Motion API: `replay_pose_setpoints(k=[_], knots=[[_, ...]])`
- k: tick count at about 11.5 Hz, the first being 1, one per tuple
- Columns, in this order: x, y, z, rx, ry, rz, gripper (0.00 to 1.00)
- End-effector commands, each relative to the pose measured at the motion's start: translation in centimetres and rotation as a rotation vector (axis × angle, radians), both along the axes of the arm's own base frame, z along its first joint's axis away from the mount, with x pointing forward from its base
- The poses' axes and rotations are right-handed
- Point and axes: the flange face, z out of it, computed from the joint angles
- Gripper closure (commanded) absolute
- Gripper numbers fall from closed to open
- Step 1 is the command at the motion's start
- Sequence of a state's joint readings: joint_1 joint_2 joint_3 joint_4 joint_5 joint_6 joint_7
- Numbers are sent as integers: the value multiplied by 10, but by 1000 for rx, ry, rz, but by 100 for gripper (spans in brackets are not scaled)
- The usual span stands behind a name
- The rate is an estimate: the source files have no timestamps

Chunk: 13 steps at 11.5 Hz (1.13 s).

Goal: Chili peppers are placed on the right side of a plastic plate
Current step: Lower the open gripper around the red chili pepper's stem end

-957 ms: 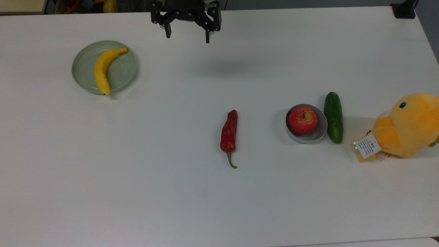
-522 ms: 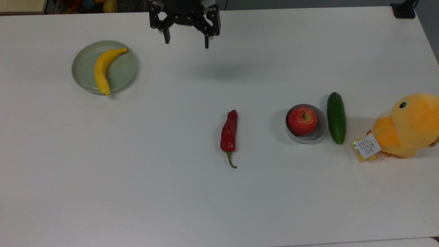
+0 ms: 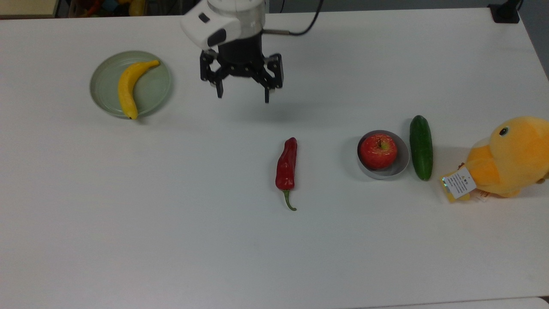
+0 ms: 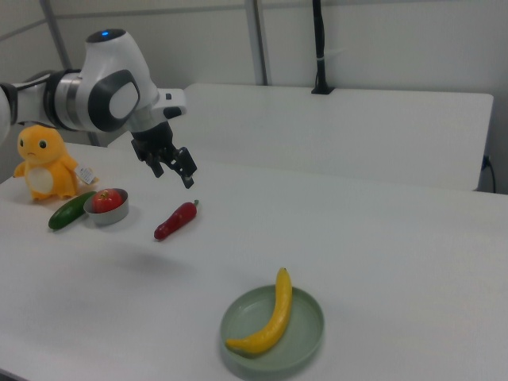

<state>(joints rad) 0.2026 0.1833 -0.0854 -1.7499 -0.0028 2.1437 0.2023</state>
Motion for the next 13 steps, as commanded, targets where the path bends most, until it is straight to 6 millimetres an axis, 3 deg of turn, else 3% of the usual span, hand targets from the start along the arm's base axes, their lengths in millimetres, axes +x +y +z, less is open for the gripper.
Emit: replay_pose_setpoints(k=[1, 5, 8, 10, 13], knots=[[18, 26, -45, 23, -35, -49, 0], [36, 51, -96, 85, -97, -181, 0], [42, 75, -138, 105, -106, -155, 0], [51, 98, -140, 134, -130, -127, 0], [50, 104, -156, 109, -113, -103, 0]])
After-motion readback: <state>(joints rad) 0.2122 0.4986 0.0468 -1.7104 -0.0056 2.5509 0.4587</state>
